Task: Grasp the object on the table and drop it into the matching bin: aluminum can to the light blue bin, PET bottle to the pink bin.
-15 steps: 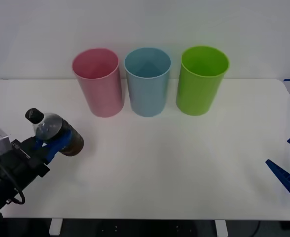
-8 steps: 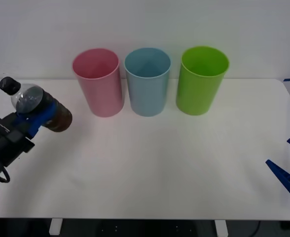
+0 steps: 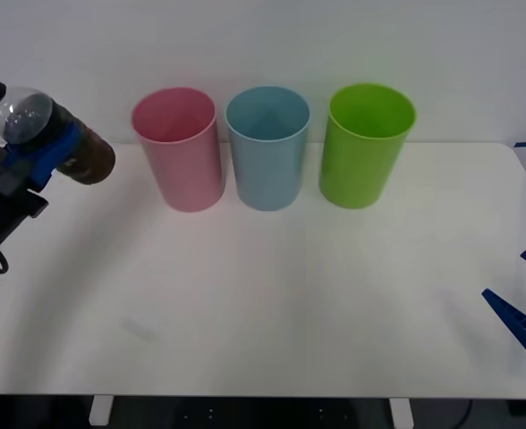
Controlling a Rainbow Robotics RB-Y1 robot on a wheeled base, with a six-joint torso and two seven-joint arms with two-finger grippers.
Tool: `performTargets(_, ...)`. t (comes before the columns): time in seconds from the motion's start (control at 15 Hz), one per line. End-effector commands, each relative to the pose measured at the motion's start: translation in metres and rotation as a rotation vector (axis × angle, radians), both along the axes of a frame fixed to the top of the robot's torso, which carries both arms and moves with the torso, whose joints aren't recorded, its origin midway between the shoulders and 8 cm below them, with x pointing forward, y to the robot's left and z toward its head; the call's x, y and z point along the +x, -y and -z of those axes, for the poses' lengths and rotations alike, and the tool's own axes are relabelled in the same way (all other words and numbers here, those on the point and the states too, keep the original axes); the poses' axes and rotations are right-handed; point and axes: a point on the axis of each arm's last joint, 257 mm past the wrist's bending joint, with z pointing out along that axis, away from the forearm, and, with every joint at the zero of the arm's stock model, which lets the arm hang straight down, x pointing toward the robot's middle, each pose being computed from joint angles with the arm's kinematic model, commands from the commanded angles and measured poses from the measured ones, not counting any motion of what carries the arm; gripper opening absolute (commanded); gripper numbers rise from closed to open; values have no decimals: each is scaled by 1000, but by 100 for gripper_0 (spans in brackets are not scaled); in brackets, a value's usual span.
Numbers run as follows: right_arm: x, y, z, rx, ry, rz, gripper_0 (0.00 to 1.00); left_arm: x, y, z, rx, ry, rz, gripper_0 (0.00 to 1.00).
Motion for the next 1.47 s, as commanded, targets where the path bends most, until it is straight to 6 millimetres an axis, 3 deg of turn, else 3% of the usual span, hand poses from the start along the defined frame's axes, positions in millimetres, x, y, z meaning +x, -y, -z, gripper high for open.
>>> performTargets(0.07,0,0,0,0,0,0,100,22,3,-5,1,9,-3,0)
performTargets(0.47,0,0,0,0,0,0,100,84,12,-22,22,20,-3,0)
performTargets(1.07,0,0,0,0,0,0,100,165,58,-24,98,-30,18,0)
performTargets(1.27,0,0,0,0,0,0,100,183,72,-25,117,-42,18,0)
performTargets(1.47,0,0,0,0,0,0,100,186,81,-24,120,-41,23,0)
